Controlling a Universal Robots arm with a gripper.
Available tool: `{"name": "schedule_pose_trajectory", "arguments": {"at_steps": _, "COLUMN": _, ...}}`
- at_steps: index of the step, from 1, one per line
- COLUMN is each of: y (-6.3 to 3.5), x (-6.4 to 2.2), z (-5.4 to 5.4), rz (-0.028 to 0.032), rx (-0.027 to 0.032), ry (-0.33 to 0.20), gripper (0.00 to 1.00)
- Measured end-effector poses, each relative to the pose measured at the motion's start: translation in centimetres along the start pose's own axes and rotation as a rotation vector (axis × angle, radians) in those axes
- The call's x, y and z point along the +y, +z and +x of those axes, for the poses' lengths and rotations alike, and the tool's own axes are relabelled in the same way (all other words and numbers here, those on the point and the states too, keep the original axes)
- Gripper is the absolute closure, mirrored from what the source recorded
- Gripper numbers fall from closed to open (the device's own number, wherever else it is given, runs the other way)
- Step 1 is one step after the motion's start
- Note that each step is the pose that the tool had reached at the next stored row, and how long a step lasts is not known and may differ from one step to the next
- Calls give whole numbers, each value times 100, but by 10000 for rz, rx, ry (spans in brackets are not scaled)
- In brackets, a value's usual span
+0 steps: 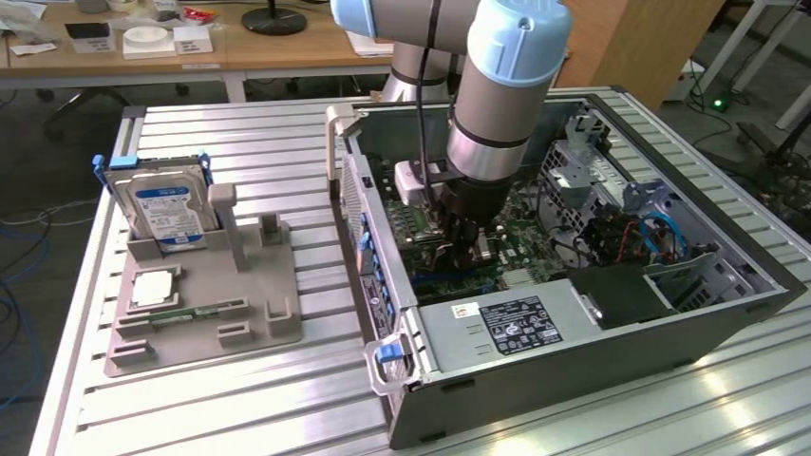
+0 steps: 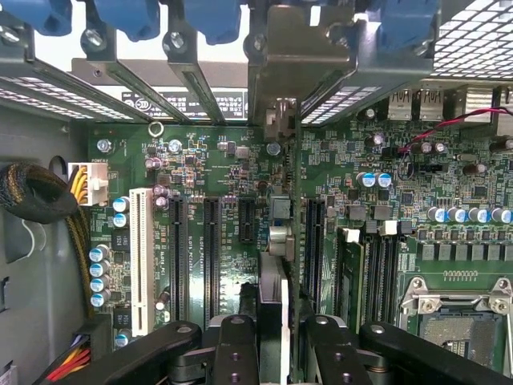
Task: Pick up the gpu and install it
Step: 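Insert the gpu into the slot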
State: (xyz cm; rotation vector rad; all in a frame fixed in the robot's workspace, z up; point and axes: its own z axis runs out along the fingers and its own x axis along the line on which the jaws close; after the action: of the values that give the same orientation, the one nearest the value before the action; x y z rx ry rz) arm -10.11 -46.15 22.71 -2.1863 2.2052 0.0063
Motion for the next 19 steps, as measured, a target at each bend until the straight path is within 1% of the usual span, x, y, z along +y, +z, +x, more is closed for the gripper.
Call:
{"name": "schedule_pose_trajectory", "arguments": {"at_steps": 11, "y": 8, "x": 0, "z": -8, "rz": 0, "rx": -1, "ry": 0, "gripper": 73}}
{"name": "schedule_pose_trajectory", "arguments": {"at_steps": 13, "y": 10, "x": 1, "z": -8, "rz": -23, "rx": -1, "ry": 3, "gripper": 73}}
{"name": "schedule_pose_trajectory", "arguments": {"at_steps": 16, "y": 13, "x": 0, "z": -8, "rz": -83, "rx": 0, "ry": 2, "gripper": 73}}
{"name": "schedule_pose_trajectory", "arguments": {"at_steps": 19, "y": 15, "x": 0, "z": -8, "rz": -87, "rx": 1, "ry": 3, "gripper": 73}}
